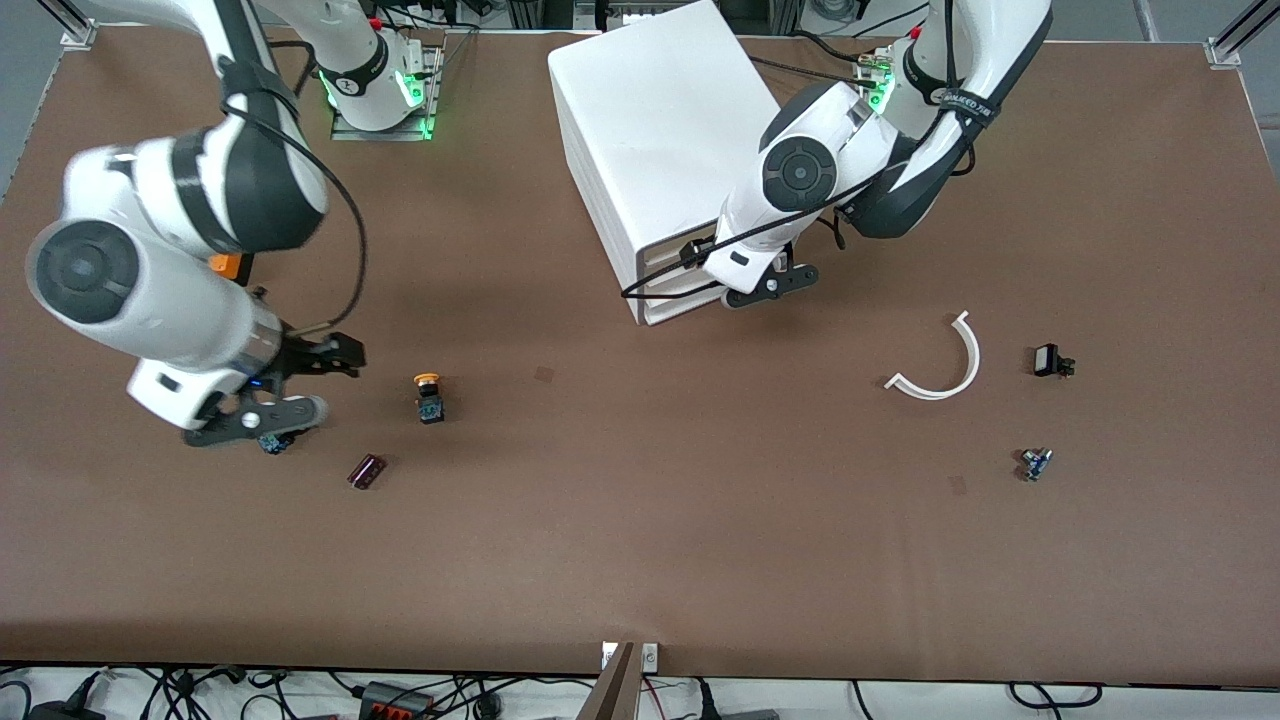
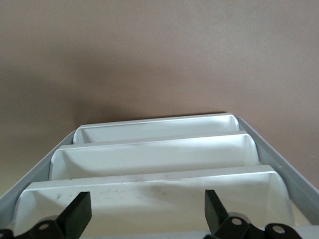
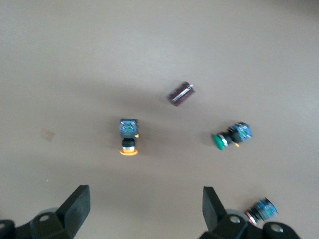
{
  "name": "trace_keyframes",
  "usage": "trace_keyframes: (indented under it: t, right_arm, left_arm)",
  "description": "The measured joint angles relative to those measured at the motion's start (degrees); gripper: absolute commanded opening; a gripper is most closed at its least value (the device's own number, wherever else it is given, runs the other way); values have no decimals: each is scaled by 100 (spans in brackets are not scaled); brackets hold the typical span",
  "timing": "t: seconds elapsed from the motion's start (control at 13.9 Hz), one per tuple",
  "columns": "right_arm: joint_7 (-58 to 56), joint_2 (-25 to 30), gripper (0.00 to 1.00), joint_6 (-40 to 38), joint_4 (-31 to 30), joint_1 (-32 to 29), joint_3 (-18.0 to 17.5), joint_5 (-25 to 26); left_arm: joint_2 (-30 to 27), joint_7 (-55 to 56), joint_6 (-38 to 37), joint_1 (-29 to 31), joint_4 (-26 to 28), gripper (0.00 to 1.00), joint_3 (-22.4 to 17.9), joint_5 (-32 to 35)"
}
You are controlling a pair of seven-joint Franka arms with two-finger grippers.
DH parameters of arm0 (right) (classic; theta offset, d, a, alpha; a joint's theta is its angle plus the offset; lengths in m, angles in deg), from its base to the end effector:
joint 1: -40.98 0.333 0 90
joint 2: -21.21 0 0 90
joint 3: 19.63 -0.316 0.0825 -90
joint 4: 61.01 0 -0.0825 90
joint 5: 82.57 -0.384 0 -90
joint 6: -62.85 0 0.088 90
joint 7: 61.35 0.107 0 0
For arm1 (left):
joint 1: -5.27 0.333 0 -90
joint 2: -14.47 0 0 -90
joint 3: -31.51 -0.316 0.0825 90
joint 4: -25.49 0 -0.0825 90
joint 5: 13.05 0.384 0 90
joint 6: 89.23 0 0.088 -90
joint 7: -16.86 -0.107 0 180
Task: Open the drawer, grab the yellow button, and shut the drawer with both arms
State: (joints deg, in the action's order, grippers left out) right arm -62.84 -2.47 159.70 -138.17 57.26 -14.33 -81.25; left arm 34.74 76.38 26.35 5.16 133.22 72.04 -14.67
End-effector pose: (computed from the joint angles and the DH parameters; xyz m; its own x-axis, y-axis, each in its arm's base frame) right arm 0.6612 0.1372 0.4863 0.9723 0.2232 -0.0696 0.2273 -0.9721 0.0579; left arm 0.4720 -0.3759 0.3542 0.8985 0.3361 -0.2826 0.3528 -0.9357 0.0089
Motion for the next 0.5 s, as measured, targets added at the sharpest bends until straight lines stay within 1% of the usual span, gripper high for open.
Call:
trace_keyframes:
  t: [0.07, 0.22, 0.36, 0.5]
  right_arm:
    - [21, 143, 100, -132, 5, -9, 88, -1]
    - [47, 405, 100, -351, 8, -23, 152, -2]
    - [115, 547, 100, -409, 7, -38, 198, -2]
    - [135, 556, 100, -411, 5, -129, 289, -1]
  left_arm:
    - [-25, 0, -63, 46, -64, 100, -3, 215]
    - [-78, 0, -428, 168, -322, 100, 0, 746]
    - [-125, -84, -987, 261, -771, 100, -3, 1004]
    - [-167, -552, -1417, 443, -1143, 100, -9, 1173]
